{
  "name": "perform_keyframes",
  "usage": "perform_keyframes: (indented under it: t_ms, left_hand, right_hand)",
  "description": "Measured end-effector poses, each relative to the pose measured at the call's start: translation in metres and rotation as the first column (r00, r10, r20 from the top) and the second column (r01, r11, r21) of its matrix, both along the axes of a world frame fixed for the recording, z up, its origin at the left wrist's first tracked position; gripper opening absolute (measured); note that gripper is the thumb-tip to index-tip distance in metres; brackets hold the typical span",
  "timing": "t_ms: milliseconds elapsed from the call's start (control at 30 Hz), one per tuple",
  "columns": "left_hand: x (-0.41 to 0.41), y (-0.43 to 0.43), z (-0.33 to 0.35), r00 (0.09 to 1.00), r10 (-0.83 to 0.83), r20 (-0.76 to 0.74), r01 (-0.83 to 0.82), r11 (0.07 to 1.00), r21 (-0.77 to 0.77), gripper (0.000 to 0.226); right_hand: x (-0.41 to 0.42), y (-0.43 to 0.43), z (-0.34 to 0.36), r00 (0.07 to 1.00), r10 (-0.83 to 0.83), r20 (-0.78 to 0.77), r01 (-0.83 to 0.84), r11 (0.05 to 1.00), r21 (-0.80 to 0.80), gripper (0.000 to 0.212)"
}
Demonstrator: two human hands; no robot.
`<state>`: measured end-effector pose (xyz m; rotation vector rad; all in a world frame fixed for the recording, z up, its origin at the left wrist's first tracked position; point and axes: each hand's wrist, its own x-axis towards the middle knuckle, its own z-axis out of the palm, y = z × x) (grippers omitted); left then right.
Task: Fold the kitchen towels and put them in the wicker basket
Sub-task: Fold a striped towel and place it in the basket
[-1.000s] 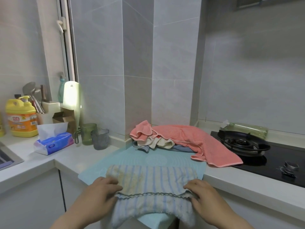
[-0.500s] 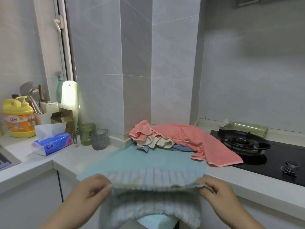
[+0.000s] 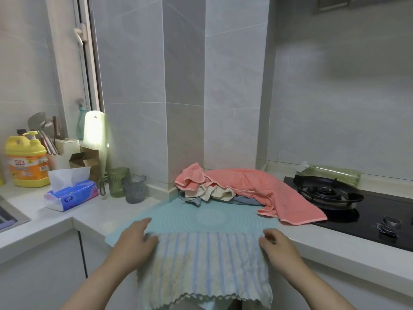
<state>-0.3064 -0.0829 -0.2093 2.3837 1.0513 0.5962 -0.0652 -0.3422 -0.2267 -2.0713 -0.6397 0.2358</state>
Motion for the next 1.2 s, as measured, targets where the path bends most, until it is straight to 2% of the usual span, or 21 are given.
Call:
perform_keyframes:
  t_ms: [67,100,133,167,233,300,333,367,433,467,533,633,700,800,867,900,967,1067,1133,1200]
  left_hand:
    - [0.011,0.009,0.008,0.990,-0.091,-0.109,0.085,0.994,-0.063,0.065]
    - [0.014,0.011,0.013,0.974,-0.123,-0.188,0.109,0.991,-0.084,0.062]
    - [0.016,0.013,0.018,0.952,-0.143,-0.270,0.125,0.989,-0.081,0.053]
    - [0.018,0.014,0.023,0.932,-0.167,-0.323,0.156,0.986,-0.059,0.037]
    - [0.017,0.016,0.032,0.918,-0.206,-0.338,0.209,0.978,-0.027,0.010]
    - [0.011,0.020,0.039,0.951,-0.237,-0.200,0.217,0.969,-0.117,0.015]
    - [0.006,0.022,0.043,0.971,-0.236,-0.041,0.220,0.946,-0.239,0.020]
    - [0.002,0.023,0.048,0.968,-0.215,0.132,0.249,0.898,-0.363,0.025]
    - [-0.002,0.023,0.058,0.911,-0.119,0.396,0.326,0.795,-0.511,0.023]
    - [-0.001,0.025,0.062,0.887,-0.057,0.458,0.327,0.778,-0.537,0.019]
    - [0.007,0.031,0.068,0.887,0.013,0.461,0.267,0.801,-0.536,0.015]
    - [0.028,0.048,0.063,0.919,0.078,0.387,0.144,0.847,-0.512,0.018]
    - [0.040,0.063,0.054,0.939,0.136,0.316,0.041,0.869,-0.494,0.023]
    - [0.058,0.084,0.035,0.943,0.208,0.261,-0.064,0.879,-0.472,0.045]
    - [0.068,0.091,0.029,0.940,0.231,0.250,-0.095,0.883,-0.460,0.029]
    - [0.072,0.092,0.027,0.943,0.242,0.230,-0.122,0.891,-0.438,0.019]
    - [0.079,0.097,0.023,0.938,0.259,0.232,-0.152,0.906,-0.395,0.027]
    - [0.079,0.098,0.023,0.952,0.225,0.210,-0.129,0.911,-0.391,0.025]
    - [0.070,0.094,0.023,0.971,0.179,0.159,-0.100,0.906,-0.411,0.040]
    - [0.058,0.087,0.025,0.983,0.154,0.104,-0.097,0.903,-0.418,0.059]
  right_hand:
    - [0.005,0.011,0.011,0.999,0.040,0.008,-0.040,0.997,-0.060,0.051]
    - [0.007,0.015,0.018,0.997,0.071,-0.002,-0.071,0.991,-0.114,0.054]
    - [0.010,0.016,0.024,0.995,0.097,-0.010,-0.097,0.979,-0.182,0.054]
    - [0.013,0.015,0.028,0.991,0.132,-0.013,-0.131,0.961,-0.245,0.045]
    - [0.018,0.010,0.037,0.977,0.215,-0.006,-0.203,0.914,-0.351,0.006]
    - [0.029,0.004,0.042,0.960,0.280,-0.011,-0.264,0.892,-0.367,0.014]
    - [0.032,0.002,0.046,0.951,0.307,-0.039,-0.305,0.907,-0.289,0.016]
    - [0.037,0.001,0.049,0.941,0.324,-0.102,-0.336,0.931,-0.140,0.021]
    - [0.040,0.006,0.056,0.887,0.358,-0.293,-0.297,0.926,0.231,0.021]
    - [0.038,0.010,0.062,0.851,0.387,-0.356,-0.256,0.896,0.362,0.020]
    - [0.039,0.023,0.069,0.827,0.424,-0.369,-0.242,0.862,0.446,0.023]
    - [0.043,0.049,0.067,0.887,0.374,-0.271,-0.271,0.897,0.349,0.026]
    - [0.054,0.066,0.055,0.923,0.295,-0.247,-0.234,0.940,0.248,0.020]
    - [0.075,0.090,0.033,0.972,0.145,-0.185,-0.139,0.989,0.048,0.009]
    - [0.088,0.104,0.022,0.994,0.101,-0.051,-0.104,0.992,-0.071,0.008]
    - [0.094,0.110,0.017,0.995,0.100,0.015,-0.099,0.992,-0.079,0.005]
    - [0.101,0.119,0.015,0.987,0.097,0.124,-0.089,0.993,-0.072,0.006]
    - [0.104,0.117,0.018,0.984,0.028,0.178,-0.014,0.997,-0.077,0.023]
    - [0.094,0.106,0.021,0.962,0.023,0.272,-0.001,0.997,-0.082,0.030]
    - [0.074,0.092,0.023,0.871,0.165,0.462,-0.125,0.985,-0.116,0.032]
